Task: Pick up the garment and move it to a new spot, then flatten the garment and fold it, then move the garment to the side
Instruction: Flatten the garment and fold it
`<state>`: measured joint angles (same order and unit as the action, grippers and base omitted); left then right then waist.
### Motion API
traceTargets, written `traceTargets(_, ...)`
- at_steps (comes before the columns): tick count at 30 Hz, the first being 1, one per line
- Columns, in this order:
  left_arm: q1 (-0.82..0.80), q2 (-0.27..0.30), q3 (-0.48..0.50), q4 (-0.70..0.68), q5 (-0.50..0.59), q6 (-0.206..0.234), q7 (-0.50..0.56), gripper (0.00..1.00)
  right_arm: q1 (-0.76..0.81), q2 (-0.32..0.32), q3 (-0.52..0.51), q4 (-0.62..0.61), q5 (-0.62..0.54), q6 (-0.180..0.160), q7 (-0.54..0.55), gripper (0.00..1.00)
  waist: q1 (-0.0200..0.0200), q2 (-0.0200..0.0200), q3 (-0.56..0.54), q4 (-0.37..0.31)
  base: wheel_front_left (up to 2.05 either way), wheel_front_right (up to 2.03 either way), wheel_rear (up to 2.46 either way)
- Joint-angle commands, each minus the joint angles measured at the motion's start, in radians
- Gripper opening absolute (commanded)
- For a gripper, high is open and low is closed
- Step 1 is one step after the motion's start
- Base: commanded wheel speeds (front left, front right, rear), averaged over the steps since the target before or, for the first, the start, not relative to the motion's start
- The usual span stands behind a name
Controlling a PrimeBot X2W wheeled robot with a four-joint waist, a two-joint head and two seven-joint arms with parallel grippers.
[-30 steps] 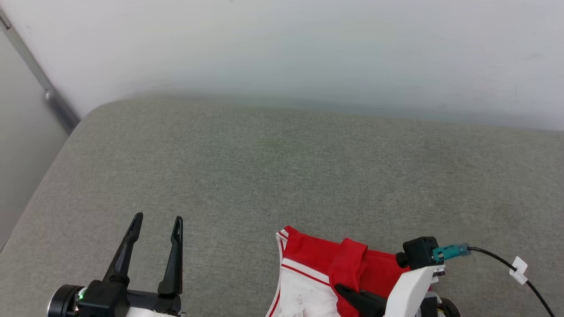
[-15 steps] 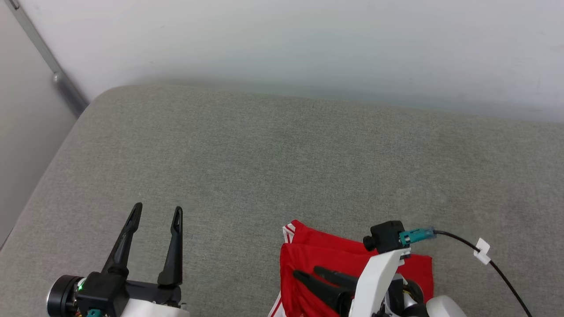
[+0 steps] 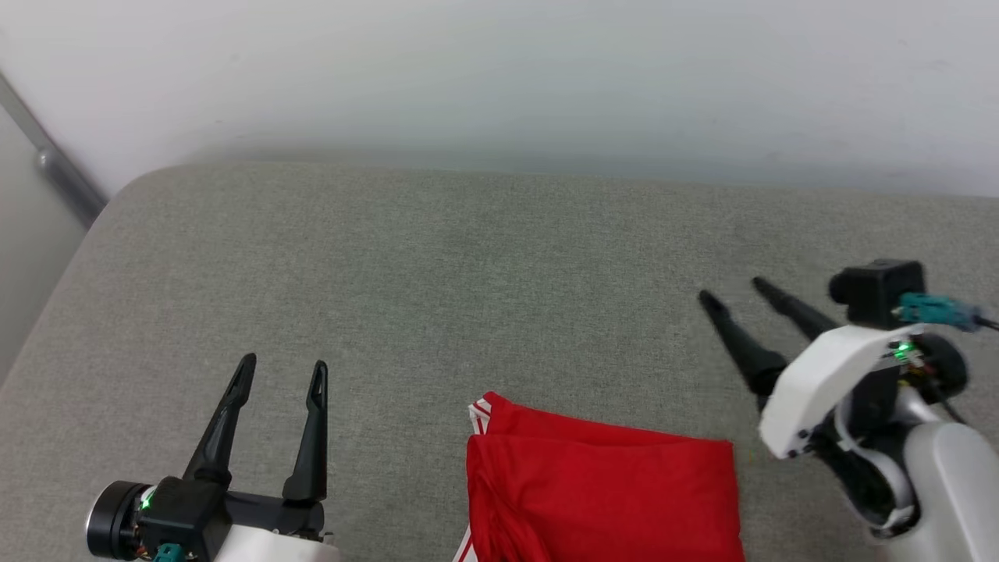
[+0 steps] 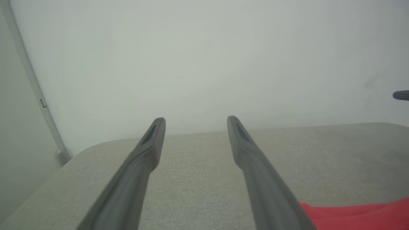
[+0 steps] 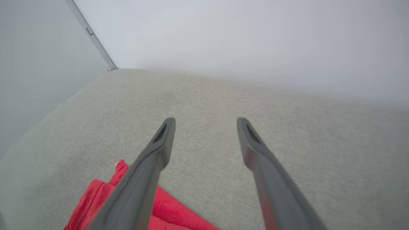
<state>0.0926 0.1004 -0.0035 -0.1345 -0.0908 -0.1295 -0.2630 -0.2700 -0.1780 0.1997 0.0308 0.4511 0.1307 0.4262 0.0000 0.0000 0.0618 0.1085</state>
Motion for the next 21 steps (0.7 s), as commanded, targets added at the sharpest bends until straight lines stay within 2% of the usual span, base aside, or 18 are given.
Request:
traceTargets(1,-0.015,0.001,-0.003,-0.002,0.002,0.0,-0.002,1.0,-0.004,-0.053,-0.039,-0.031,-0.048,0.0,-0.055,1.0,0.0,0.0,0.0,-0.008,0.0,0.0,0.0)
traceTargets(3,-0.013,-0.001,-0.005,-0.005,-0.001,0.0,-0.002,1.0,0.01,-0.11,-0.068,-0.06,-0.108,0.0,-0.122,1.0,0.0,0.0,0.003,-0.015,0.0,0.0,0.0)
traceTargets(5,-0.012,-0.001,-0.008,-0.007,-0.003,0.0,-0.002,1.0,0.047,-0.139,-0.099,-0.082,-0.144,0.0,-0.191,1.0,0.0,0.0,0.004,-0.019,0.0,0.0,0.0)
traceTargets(10,-0.002,-0.003,-0.013,-0.003,-0.011,0.0,-0.002,1.0,0.126,-0.138,-0.19,-0.128,-0.158,0.0,-0.303,1.0,0.0,0.0,0.009,-0.026,0.0,0.0,0.0)
traceTargets(16,0.015,0.001,-0.03,0.0,-0.018,0.0,-0.002,1.0,0.253,-0.063,-0.276,-0.199,-0.238,0.0,-0.469,1.0,0.0,0.0,0.016,-0.037,0.0,0.0,0.0)
traceTargets(21,0.017,-0.002,-0.039,-0.006,-0.024,0.0,-0.002,1.0,0.328,0.003,-0.29,-0.222,-0.299,0.0,-0.571,1.0,0.0,0.0,0.016,-0.039,0.0,0.0,0.0)
